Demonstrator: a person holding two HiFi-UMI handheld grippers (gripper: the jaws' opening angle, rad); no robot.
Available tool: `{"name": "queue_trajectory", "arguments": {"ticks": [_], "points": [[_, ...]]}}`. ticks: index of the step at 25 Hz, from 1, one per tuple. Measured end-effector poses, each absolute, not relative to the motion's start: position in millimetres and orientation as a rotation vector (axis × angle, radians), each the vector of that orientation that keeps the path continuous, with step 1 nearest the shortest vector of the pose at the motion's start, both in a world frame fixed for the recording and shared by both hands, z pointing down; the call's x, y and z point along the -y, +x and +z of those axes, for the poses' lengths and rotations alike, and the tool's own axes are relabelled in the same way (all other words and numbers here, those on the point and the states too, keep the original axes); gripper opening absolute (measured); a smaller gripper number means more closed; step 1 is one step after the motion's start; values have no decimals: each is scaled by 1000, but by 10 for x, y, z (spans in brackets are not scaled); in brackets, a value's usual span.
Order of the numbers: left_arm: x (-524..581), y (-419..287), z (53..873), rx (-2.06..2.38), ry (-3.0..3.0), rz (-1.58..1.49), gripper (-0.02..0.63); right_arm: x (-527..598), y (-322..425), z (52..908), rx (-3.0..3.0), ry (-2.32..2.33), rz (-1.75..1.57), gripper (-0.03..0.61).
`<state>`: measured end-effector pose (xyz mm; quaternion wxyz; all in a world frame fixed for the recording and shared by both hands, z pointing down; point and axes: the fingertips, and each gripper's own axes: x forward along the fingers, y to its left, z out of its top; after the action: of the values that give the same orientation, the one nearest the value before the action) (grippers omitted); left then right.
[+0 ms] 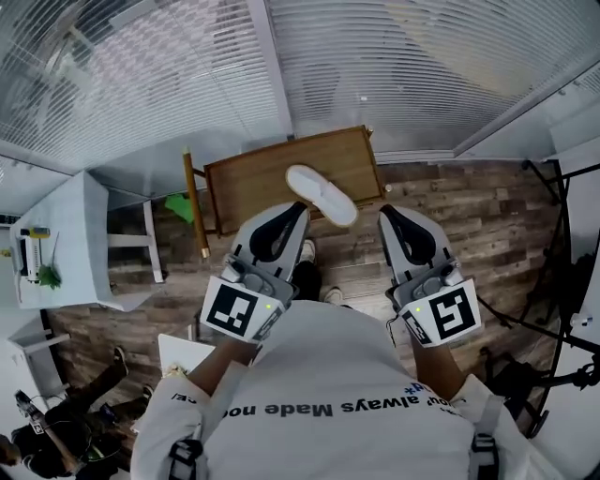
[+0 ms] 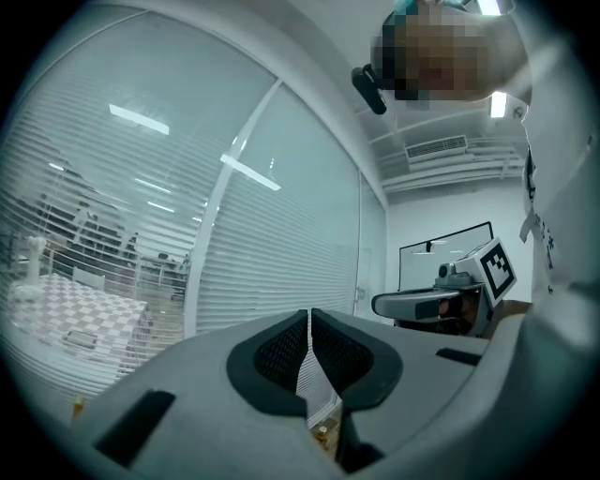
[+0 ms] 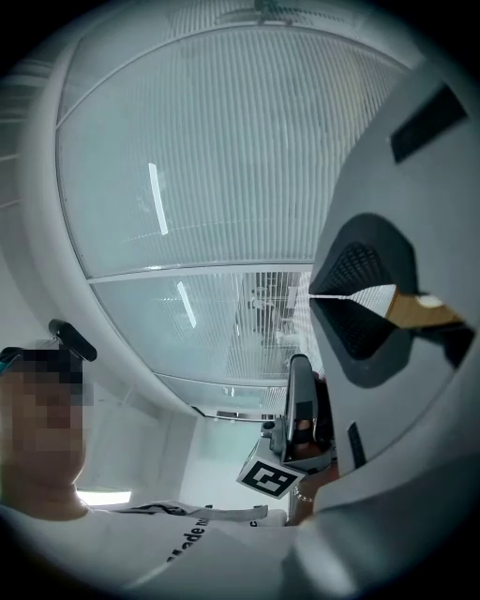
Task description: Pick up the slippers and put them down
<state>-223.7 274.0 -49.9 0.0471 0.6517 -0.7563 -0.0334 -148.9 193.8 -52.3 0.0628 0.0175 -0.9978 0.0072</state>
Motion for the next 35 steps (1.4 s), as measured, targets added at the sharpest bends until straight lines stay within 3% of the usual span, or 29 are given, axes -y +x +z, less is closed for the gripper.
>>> {"name": "queue_trajectory", "arguments": {"ticks": [13,31,35], "points": [[-2385,-3249,-513,2247,2083,-79,20,-1637,-2477,-587,3025,129,-11,15],[-1944,-3553,30,2191,2017,-5,21,-1138,-2605,-130,2964,163,116,18],[-1889,-3590,407,2116,1975,34,82,-1058,-2562,214,2904,188,197,45]]}}
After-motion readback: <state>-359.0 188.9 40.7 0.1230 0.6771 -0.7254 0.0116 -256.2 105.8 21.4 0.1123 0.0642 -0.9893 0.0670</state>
